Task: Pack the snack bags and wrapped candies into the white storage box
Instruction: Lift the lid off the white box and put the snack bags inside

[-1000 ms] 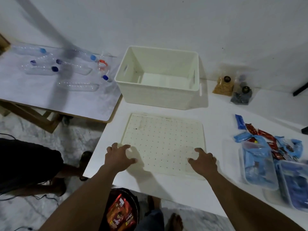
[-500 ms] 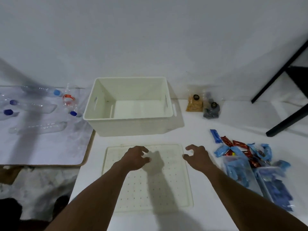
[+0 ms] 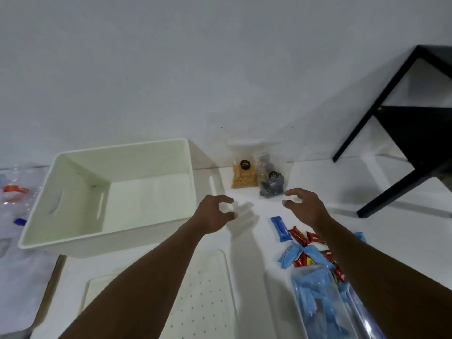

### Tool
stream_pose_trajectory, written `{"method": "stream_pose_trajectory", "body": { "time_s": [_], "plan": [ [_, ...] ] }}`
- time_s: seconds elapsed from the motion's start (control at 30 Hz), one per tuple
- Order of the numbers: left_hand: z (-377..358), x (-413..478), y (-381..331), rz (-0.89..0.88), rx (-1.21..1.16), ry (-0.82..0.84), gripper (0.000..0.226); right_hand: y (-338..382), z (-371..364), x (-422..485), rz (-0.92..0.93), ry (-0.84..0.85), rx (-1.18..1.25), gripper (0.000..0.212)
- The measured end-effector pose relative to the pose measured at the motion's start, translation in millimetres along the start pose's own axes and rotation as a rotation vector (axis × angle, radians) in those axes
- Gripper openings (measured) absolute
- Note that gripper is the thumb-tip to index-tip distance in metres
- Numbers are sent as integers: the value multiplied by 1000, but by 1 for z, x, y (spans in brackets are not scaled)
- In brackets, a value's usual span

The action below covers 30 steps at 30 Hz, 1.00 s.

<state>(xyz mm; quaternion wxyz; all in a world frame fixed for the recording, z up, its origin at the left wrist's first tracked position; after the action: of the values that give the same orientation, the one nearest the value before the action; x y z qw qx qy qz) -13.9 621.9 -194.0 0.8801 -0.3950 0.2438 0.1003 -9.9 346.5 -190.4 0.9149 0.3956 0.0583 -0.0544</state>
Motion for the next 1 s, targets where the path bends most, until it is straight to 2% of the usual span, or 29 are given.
{"method": "stream_pose_trajectory", "body": {
  "time_s": [0.23,0.4,0.5,0.57,0.7,1.0],
  "plan": [
    [-35,100,-43,26,-8,-106,41,-36,4,94,-4,38,225,22],
    [-49,158,-56,57,58,-137,56,-52,-11,142,-2,105,360,22],
    [-52,180,-60,10,63,-147,59,-57,-23,156,-5,130,410,25],
    [-53,186,-61,32,57,-130,56,-63,-29,162,-12,102,395,28],
    [-54,188,-59,46,52,-229,39,-70,-33,162,-5,59,299,29],
    [-28,140,-60,-34,90,-247,45,-31,-11,123,17,53,255,34]
  ]
}}
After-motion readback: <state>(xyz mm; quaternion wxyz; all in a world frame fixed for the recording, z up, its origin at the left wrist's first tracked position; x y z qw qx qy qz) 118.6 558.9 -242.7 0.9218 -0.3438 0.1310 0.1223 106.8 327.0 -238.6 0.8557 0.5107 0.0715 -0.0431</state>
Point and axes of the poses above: each hand's wrist, its own x-axis towards the middle knuckle, its own z-axis out of the back of the hand, y = z × x, the point moved 1 cm from there along x, towards the middle knuckle, and after that the axes turned 12 degrees about z, right-handed, at the moved point
